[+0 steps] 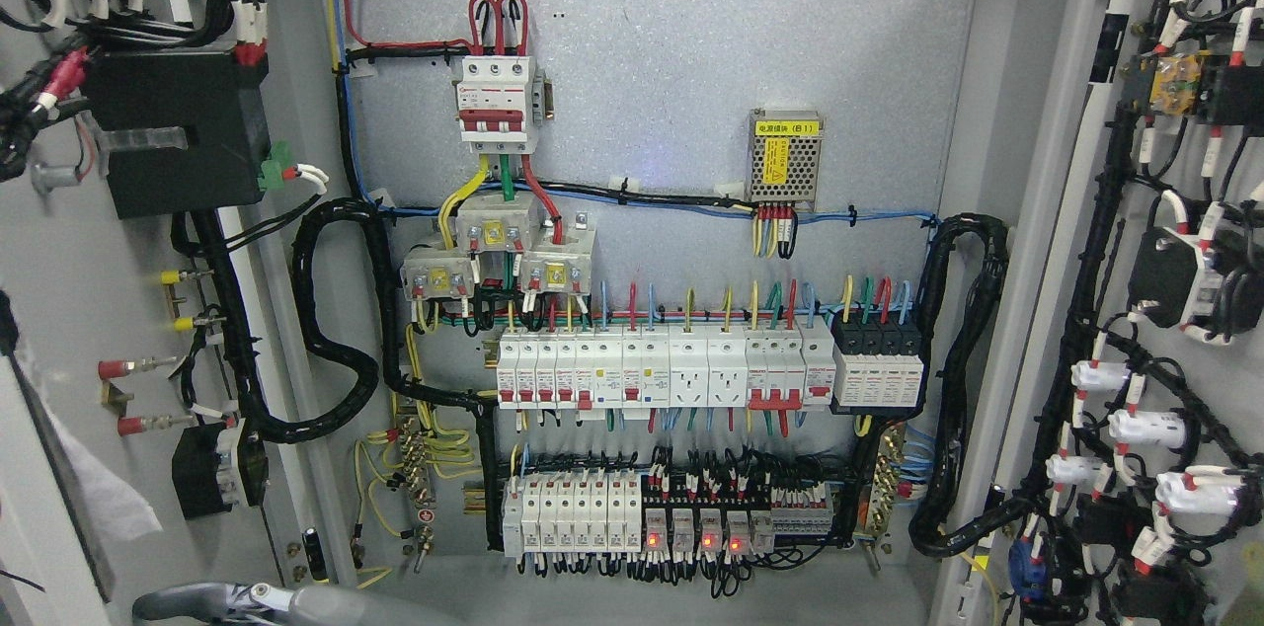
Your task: Open door with both hands
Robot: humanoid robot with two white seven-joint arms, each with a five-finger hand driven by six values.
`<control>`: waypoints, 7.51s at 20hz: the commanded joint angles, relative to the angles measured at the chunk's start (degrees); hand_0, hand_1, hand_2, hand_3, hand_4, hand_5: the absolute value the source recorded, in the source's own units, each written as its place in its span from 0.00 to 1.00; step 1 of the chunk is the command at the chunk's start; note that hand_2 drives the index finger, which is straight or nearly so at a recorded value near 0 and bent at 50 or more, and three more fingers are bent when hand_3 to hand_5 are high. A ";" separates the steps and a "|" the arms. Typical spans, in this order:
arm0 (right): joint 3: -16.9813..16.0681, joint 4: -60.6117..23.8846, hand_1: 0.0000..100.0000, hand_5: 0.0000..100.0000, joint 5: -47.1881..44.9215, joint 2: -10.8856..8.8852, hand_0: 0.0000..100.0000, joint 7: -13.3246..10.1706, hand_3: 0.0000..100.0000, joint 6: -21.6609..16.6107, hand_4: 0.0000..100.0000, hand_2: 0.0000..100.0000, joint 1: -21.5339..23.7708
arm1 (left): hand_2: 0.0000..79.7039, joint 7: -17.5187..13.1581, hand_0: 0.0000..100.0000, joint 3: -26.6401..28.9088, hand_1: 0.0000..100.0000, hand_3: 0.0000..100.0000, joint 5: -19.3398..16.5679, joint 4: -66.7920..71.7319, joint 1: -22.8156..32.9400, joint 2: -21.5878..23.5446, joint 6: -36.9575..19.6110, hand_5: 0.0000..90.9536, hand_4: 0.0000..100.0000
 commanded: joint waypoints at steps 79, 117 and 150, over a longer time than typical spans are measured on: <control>-14.33 -8.69 0.00 0.00 19.04 -5.08 0.22 -5.17 0.00 -9.62 0.00 0.00 20.90 | 0.03 -17.37 0.30 3.13 0.00 0.03 0.07 -61.32 16.48 8.35 -0.63 0.00 0.04; -35.43 5.09 0.00 0.00 24.15 -18.63 0.22 -13.81 0.00 -43.99 0.00 0.00 59.96 | 0.03 -30.08 0.30 11.65 0.00 0.03 13.08 -119.46 25.01 22.06 -15.66 0.00 0.04; -43.08 6.49 0.00 0.00 23.53 -20.47 0.22 -14.87 0.00 -52.96 0.00 0.00 66.81 | 0.03 -34.83 0.30 37.40 0.00 0.03 20.81 -114.45 32.14 16.44 -3.72 0.00 0.04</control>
